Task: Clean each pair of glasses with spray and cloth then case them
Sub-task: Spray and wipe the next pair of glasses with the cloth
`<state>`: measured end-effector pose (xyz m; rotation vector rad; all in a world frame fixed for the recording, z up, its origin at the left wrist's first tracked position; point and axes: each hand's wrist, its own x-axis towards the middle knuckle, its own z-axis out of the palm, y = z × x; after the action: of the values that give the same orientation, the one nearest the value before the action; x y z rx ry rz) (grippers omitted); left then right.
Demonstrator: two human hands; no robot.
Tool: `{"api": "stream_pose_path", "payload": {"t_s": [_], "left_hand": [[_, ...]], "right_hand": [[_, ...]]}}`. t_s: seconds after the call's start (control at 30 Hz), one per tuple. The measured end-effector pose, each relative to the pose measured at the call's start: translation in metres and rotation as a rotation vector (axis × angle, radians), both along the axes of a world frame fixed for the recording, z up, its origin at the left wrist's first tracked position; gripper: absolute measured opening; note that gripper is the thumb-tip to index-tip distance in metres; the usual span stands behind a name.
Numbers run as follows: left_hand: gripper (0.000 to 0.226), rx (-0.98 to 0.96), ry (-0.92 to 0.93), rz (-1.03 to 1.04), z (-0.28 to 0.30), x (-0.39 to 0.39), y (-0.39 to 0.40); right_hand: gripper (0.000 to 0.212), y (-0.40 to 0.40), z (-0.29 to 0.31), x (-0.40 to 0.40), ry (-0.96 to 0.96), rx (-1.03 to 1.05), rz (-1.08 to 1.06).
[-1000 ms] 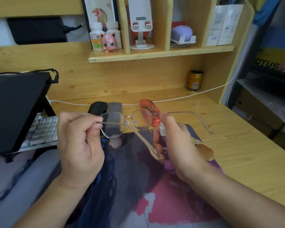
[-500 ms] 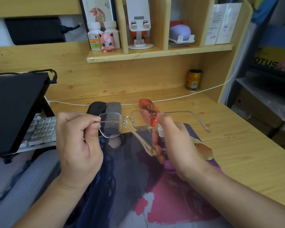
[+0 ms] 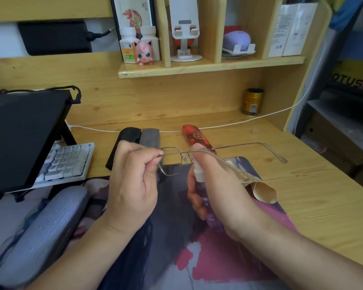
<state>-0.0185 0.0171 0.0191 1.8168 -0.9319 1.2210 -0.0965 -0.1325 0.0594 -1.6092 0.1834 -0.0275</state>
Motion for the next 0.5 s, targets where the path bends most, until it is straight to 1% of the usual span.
{"api": "stream_pose_path", "payload": {"t_s": [0.13, 0.27, 0.33, 0.5], "left_hand": [[0.030, 0.009, -0.002, -0.006, 0.0001, 0.0000, 0.0013], [0.028, -0.003, 0.000, -0.005, 0.0011, -0.0013, 0.0005], [0.027, -0.001, -0.007, -0.002, 0.0015, -0.0022, -0.0002], [0.026, -0.013, 0.010, 0.001, 0.0005, -0.0015, -0.0010]], "right_hand": [[0.056, -0.0060, 0.0074, -0.0010, 0.046, -0.009, 0.034], [0.062, -0.0021, 0.0066, -0.0031, -0.023, -0.100, -0.029], [0.064, -0.0004, 0.0068, -0.0040, -0.034, -0.107, -0.032], [0.056, -0.0023, 0.0054, -0.0016, -0.027, -0.108, -0.029]]}}
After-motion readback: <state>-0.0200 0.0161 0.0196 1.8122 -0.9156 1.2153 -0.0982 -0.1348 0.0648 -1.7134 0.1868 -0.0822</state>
